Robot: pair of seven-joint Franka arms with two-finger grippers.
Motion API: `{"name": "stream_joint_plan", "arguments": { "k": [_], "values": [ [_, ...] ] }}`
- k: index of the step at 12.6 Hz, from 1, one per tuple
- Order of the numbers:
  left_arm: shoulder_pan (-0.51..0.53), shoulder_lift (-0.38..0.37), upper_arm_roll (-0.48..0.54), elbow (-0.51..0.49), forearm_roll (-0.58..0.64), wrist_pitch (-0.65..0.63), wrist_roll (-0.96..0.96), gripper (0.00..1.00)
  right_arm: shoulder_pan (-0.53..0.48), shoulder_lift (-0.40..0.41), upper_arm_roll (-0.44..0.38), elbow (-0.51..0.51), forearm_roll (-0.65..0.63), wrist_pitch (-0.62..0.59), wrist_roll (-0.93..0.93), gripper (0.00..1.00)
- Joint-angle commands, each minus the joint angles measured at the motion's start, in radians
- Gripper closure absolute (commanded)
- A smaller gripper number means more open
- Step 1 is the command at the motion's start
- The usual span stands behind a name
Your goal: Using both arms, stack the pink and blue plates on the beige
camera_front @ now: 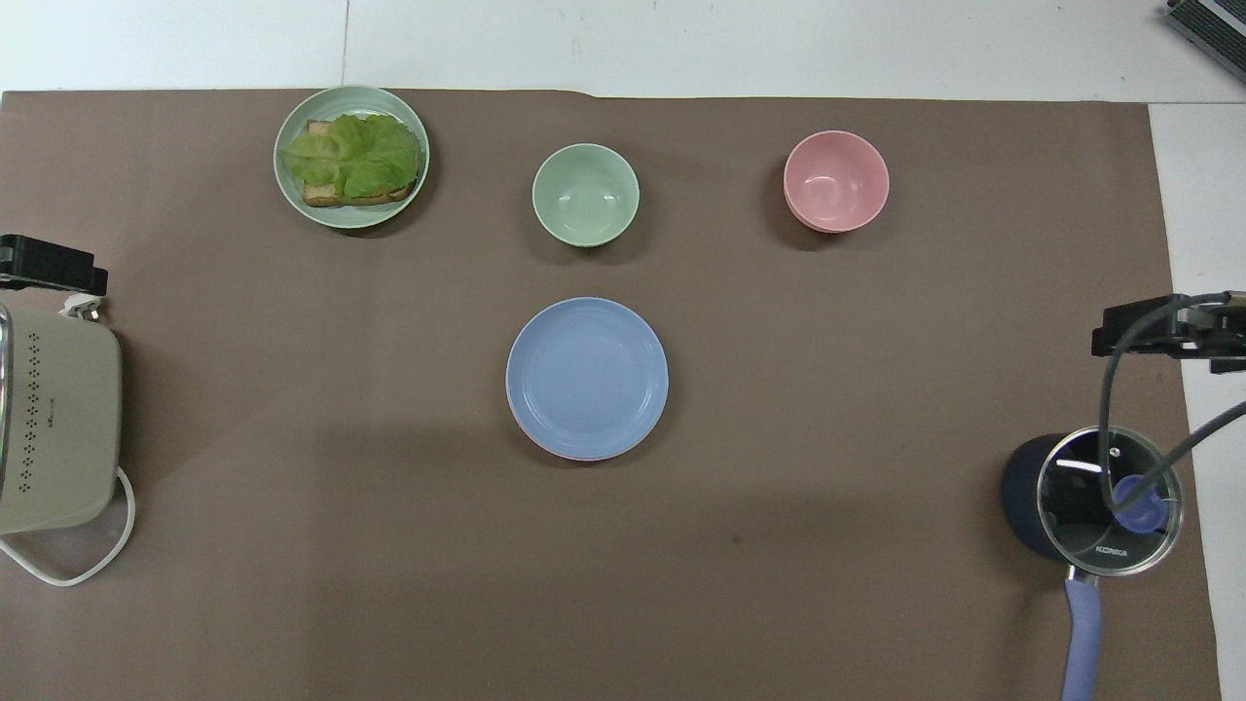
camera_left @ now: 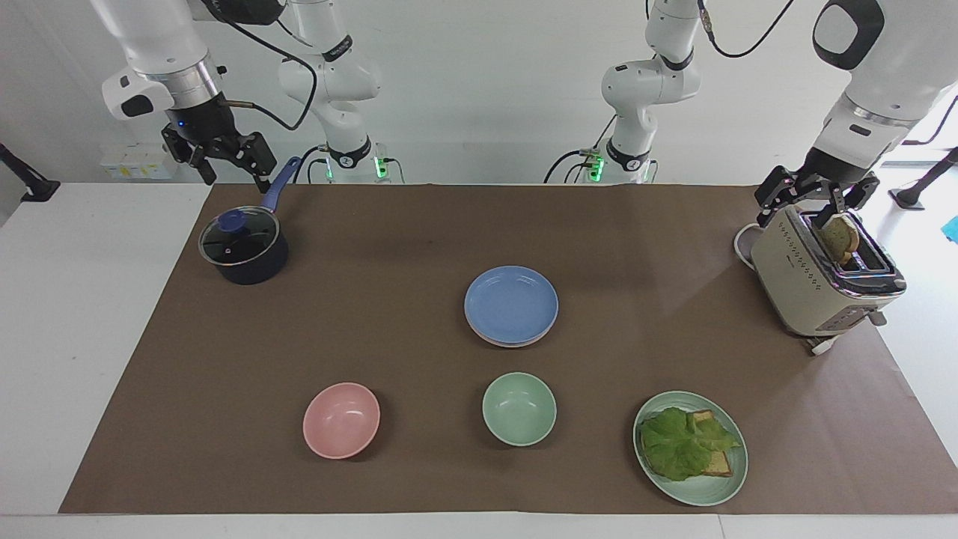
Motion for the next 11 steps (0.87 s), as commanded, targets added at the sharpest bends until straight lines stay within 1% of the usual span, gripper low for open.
{"name": "stream_joint_plan", "arguments": {
  "k": [1,4,8,11],
  "values": [
    [-0.001,-0.006,0.001,-0.004,0.018,-0.011,-0.003,0.00,-0.003,-0.023,0.016,-0.018,0.000,0.002,-0.070,0.00],
    [-0.001,-0.006,0.001,-0.004,0.018,-0.011,-0.003,0.00,-0.003,-0.024,0.016,-0.020,0.008,-0.004,-0.141,0.00],
    [-0.001,-0.006,0.001,-0.004,0.018,-0.011,-0.003,0.00,-0.006,-0.029,0.015,-0.026,0.035,-0.041,-0.128,0.00],
    [-0.001,-0.006,0.001,-0.004,0.018,-0.011,-0.003,0.00,-0.004,-0.033,0.015,-0.028,0.037,-0.040,-0.063,0.00]
  ]
}}
